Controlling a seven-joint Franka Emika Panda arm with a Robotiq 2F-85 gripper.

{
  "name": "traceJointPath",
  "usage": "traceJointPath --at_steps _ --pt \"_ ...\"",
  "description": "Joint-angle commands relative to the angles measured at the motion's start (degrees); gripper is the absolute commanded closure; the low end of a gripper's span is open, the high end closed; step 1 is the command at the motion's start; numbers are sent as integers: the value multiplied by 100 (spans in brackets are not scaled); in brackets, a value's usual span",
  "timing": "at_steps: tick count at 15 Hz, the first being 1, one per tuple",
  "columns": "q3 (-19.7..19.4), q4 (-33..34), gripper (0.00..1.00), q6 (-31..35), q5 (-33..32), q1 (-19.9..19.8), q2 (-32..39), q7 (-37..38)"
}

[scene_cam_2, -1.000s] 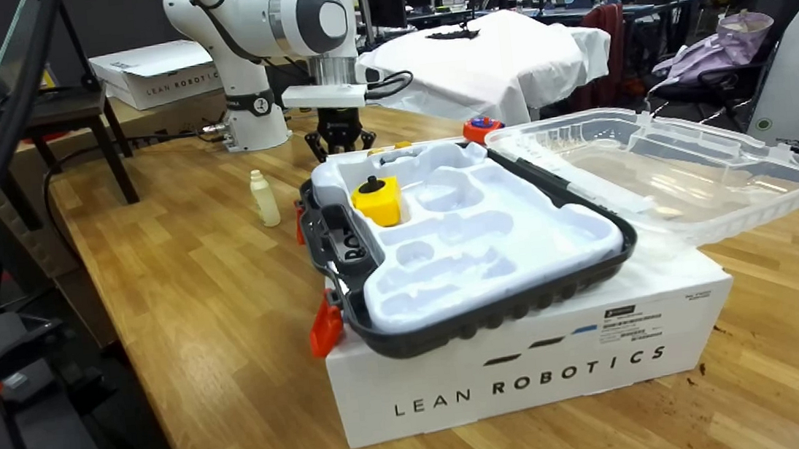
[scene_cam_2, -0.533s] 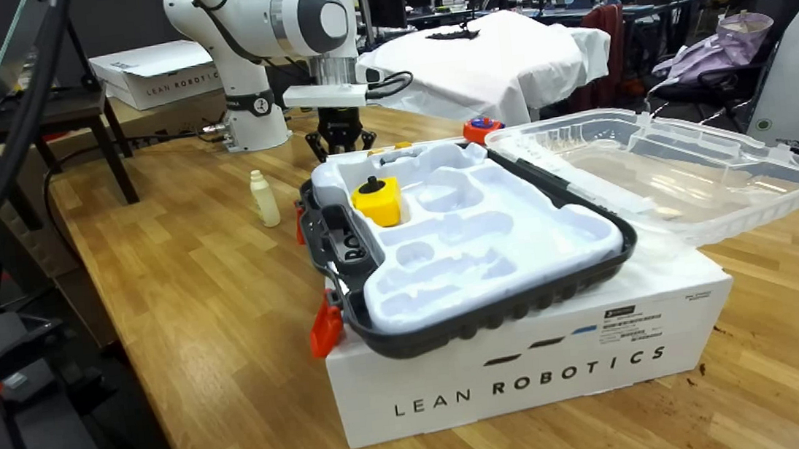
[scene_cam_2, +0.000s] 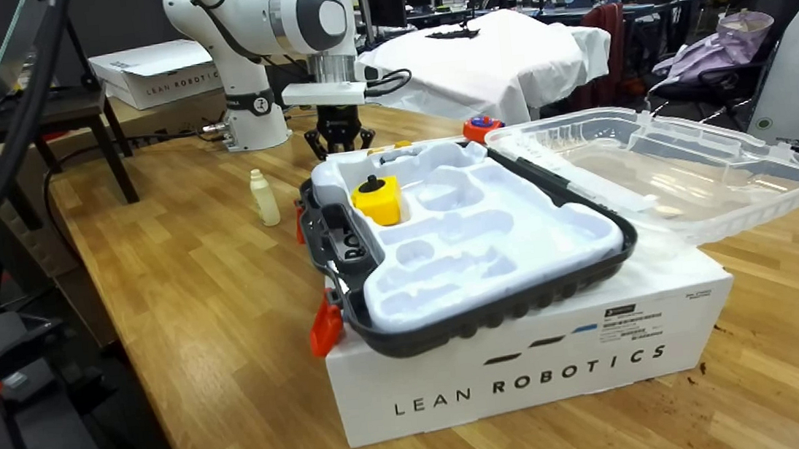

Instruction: Move the nut from the box to the wooden block

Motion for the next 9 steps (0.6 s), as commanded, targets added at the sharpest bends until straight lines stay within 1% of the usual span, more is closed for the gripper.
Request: traceJointPath --at_steps 1,9 --pt "-22 238 93 -282 -73 43 131 -76" --pt "-26 351 93 -403 -76 64 196 -91"
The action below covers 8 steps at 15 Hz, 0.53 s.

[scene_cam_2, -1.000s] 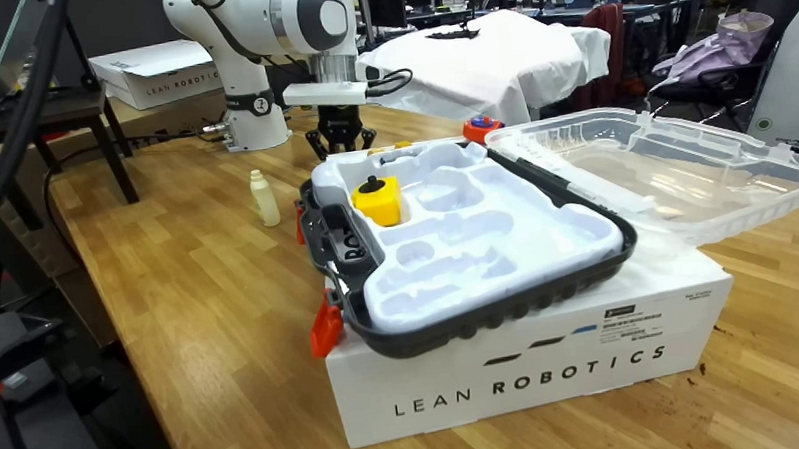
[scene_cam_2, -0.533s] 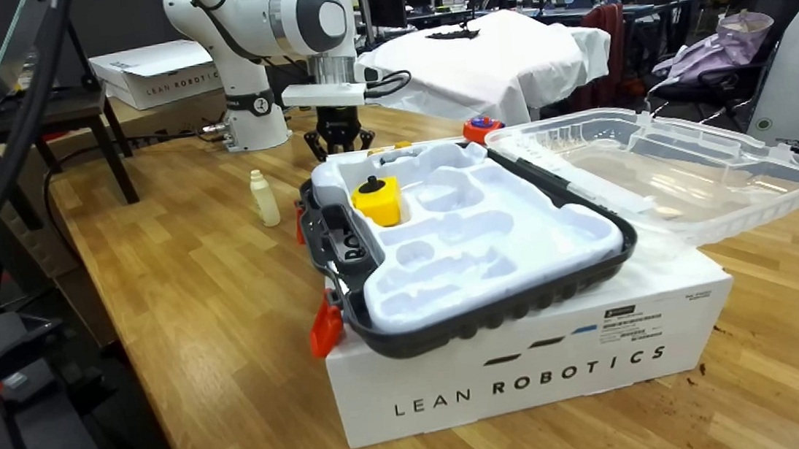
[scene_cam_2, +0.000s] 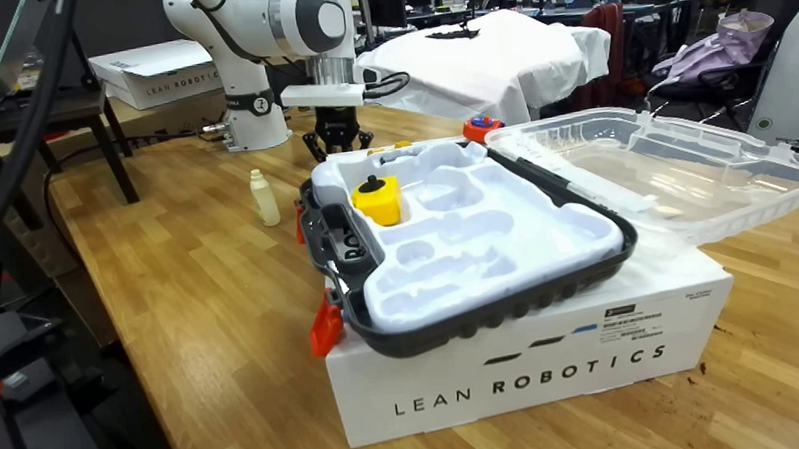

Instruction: Move the nut from the box to the wooden block

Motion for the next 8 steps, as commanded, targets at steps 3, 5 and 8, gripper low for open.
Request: traceJointPath --at_steps 3,5,8 --pt "-29 315 93 -333 -76 28 149 -90" --pt "-29 361 93 -357 -72 21 165 -100" --pt "-38 463 93 -377 -70 15 194 -107"
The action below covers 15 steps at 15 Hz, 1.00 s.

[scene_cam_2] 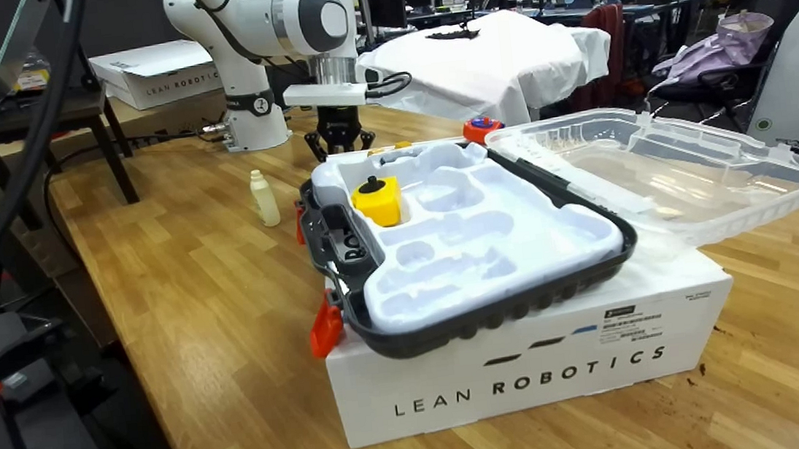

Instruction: Move the nut from the box to the wooden block

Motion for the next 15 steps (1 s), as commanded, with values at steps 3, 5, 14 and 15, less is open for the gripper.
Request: traceJointPath --at_steps 3,5,14,15 --pt "-43 382 93 -287 -75 15 142 -102" --pt "-42 400 93 -302 -71 14 159 -119" --pt "-33 520 93 -412 -56 16 287 -139" --pt "-32 516 93 -415 -52 13 287 -134"
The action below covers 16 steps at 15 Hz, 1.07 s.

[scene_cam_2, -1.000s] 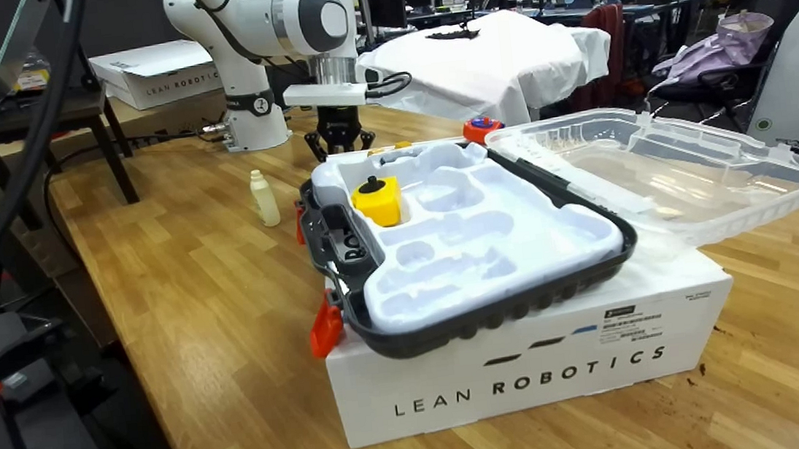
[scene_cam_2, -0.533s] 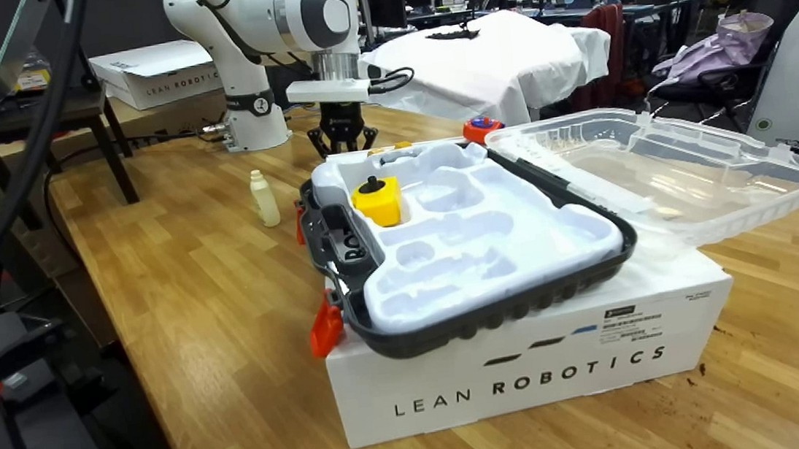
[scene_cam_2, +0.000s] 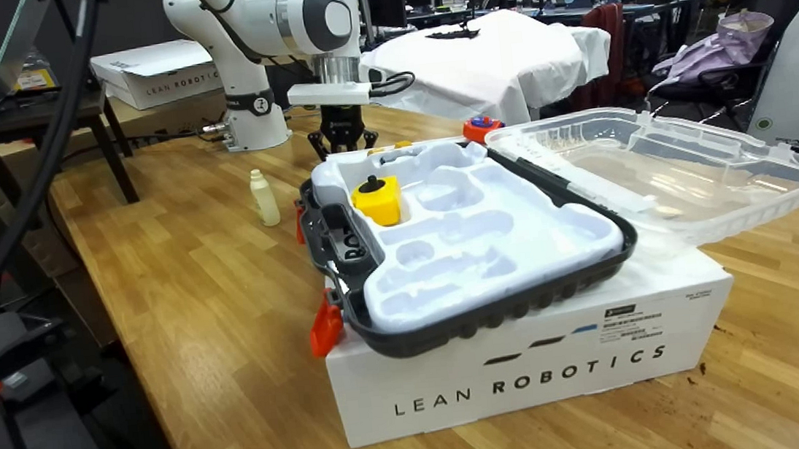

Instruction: Move the nut from the box to the wooden block

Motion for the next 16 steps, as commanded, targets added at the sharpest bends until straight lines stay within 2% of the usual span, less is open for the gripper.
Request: traceJointPath --at_steps 1,9,10,11,12,16 --pt "-9 236 93 -230 -49 11 139 -84" --pt "30 202 93 -235 -10 -5 125 -97" --pt "38 207 81 -252 -7 -2 123 -107" --pt "55 209 48 -282 2 -4 121 -128" --pt "116 205 47 -303 53 -34 116 -186" --pt "333 170 21 -420 221 -97 80 -411"
